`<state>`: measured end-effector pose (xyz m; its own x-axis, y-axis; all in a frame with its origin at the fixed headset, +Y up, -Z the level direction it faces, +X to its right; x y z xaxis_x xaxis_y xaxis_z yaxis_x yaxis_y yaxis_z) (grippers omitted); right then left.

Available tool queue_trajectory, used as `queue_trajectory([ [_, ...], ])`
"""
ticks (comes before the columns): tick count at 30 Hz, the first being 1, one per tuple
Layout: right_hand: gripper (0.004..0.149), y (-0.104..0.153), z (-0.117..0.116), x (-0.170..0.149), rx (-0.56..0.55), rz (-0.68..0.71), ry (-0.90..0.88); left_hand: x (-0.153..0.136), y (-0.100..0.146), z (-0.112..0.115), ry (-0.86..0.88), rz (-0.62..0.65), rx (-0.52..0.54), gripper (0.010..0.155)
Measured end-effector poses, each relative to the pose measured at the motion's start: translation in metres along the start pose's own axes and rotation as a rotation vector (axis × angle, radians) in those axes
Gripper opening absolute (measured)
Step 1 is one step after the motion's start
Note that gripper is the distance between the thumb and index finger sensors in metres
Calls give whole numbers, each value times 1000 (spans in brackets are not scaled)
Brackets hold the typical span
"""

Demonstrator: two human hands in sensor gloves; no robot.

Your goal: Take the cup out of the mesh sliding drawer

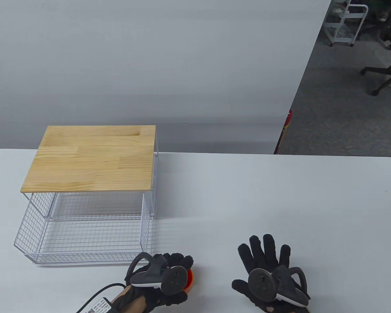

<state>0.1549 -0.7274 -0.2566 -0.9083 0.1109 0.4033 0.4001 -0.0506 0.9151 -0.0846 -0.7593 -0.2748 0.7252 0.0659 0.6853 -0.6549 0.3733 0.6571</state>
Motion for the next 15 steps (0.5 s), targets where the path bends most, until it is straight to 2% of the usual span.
queue_trajectory([
  [15, 89, 1, 1, 0, 3, -2, 1, 1, 0, 0, 4, 7, 14, 104],
])
Point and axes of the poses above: the tracker on the back of each hand, its own x axis roughly to the thumb side, its own y axis roughly from the fingertips to the wrist, z = x × y, the point moved 2 cm from there along -y, roughly from the wrist to the fingertips, and after that the axes turned 8 degrees about -x, right-handed, at the moved point
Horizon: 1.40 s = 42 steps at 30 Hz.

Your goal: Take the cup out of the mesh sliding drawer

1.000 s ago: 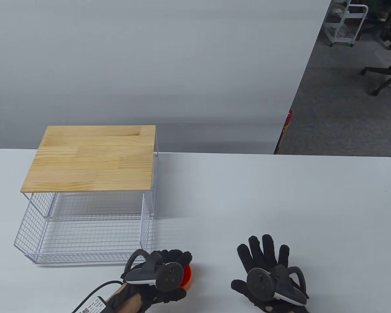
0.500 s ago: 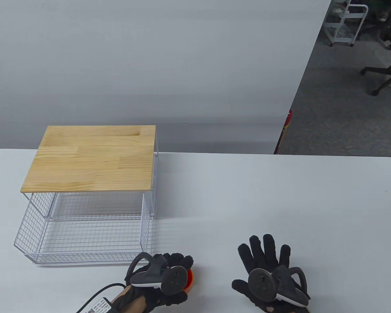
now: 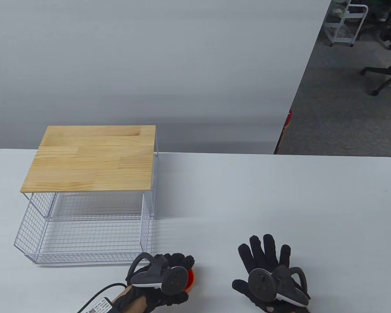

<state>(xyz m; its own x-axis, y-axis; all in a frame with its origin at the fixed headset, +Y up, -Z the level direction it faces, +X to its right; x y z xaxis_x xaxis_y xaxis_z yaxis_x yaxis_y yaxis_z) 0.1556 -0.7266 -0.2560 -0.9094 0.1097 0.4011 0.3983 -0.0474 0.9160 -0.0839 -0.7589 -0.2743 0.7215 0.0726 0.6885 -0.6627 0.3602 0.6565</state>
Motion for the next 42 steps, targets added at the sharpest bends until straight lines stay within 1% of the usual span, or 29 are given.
queue_trajectory([
  [5, 89, 0, 1, 0, 0, -3, 0, 0, 1, 1, 2, 8, -6, 106],
  [9, 89, 0, 1, 0, -2, -3, -1, 0, 4, -1, -5, 25, -14, 115],
  [13, 89, 0, 1, 0, -1, -3, 0, 0, 11, -9, 7, 27, 27, 116],
  [15, 89, 0, 1, 0, -1, -3, 0, 0, 17, -15, 3, 35, 57, 116],
  [17, 89, 0, 1, 0, -1, -3, 0, 1, 23, -21, -6, 37, 54, 116],
  [20, 89, 0, 1, 0, -1, -3, -4, 5, 38, -37, -74, 29, 120, 117],
  [24, 89, 0, 1, 0, 0, -5, -3, 4, 63, -62, -91, 15, 209, 119],
  [28, 89, 0, 1, -1, 2, -11, -3, -12, 91, -82, -118, -61, 285, 121],
  [33, 89, -1, 1, -1, 2, -15, -2, -41, 124, -89, -144, -178, 270, 120],
  [37, 89, -1, 0, -1, 10, -18, -1, -63, 143, -84, -125, -246, 246, 122],
  [38, 89, -1, 0, -1, 12, -19, -1, -70, 149, -82, -131, -261, 259, 122],
  [42, 89, -2, -1, -1, 17, -21, 1, -90, 160, -70, -97, -301, 239, 122],
])
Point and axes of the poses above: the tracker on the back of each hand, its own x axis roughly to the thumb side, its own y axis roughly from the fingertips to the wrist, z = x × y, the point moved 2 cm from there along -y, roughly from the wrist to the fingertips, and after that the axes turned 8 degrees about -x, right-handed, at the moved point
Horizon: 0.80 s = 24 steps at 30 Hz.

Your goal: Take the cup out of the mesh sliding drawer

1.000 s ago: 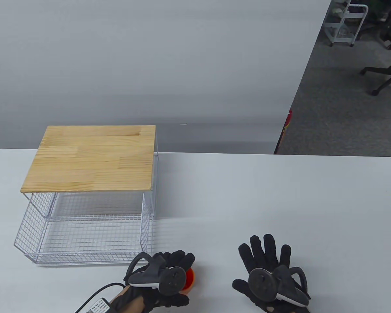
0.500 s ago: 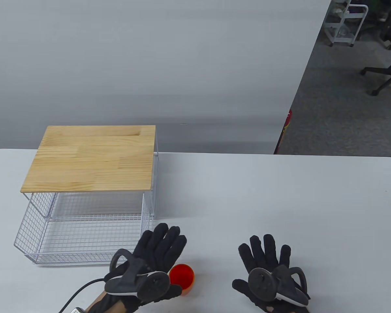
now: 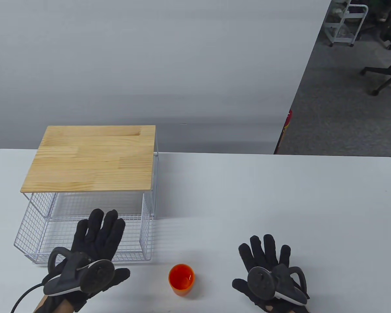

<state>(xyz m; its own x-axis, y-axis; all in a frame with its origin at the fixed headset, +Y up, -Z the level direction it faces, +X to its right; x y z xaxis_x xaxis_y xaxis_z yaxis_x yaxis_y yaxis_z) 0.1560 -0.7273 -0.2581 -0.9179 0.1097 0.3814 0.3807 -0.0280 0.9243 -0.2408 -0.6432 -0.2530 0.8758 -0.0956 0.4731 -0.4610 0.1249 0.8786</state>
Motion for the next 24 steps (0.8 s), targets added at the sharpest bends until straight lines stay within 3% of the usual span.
queue_trajectory([
  [5, 89, -1, 0, 0, 5, -5, -1, -24, 6, 17, 1, -35, 24, 120],
  [24, 89, -2, 0, -2, 19, -16, -12, -74, -11, 83, 69, -141, -162, 110],
])
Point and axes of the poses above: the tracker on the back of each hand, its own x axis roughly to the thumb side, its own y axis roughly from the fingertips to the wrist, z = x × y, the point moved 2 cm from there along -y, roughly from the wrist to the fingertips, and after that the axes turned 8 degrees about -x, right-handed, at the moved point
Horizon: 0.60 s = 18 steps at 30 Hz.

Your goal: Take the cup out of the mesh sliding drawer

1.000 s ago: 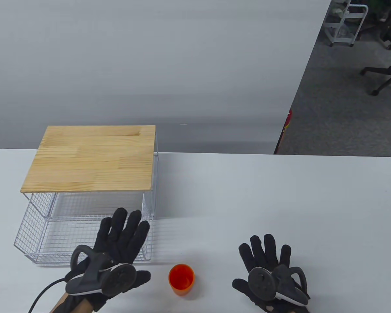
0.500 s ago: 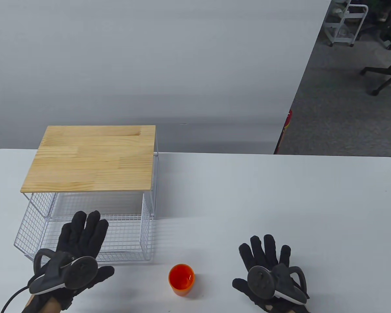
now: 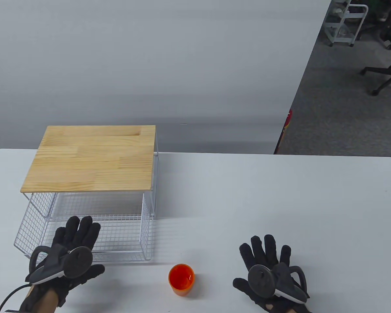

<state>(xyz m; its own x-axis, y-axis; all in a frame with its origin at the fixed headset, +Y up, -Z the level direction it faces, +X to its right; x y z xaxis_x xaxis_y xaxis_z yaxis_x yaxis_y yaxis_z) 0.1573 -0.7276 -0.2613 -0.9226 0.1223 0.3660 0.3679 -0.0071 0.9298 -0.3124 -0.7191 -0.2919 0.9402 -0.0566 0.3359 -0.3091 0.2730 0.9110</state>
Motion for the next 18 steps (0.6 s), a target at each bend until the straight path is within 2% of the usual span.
queue_trajectory([
  [14, 89, 0, 0, 0, 2, -1, 2, -1, -17, 27, 9, -6, -93, 94],
  [18, 89, 0, -1, 0, 4, 0, 1, 0, -19, 29, -6, -14, -99, 90],
])
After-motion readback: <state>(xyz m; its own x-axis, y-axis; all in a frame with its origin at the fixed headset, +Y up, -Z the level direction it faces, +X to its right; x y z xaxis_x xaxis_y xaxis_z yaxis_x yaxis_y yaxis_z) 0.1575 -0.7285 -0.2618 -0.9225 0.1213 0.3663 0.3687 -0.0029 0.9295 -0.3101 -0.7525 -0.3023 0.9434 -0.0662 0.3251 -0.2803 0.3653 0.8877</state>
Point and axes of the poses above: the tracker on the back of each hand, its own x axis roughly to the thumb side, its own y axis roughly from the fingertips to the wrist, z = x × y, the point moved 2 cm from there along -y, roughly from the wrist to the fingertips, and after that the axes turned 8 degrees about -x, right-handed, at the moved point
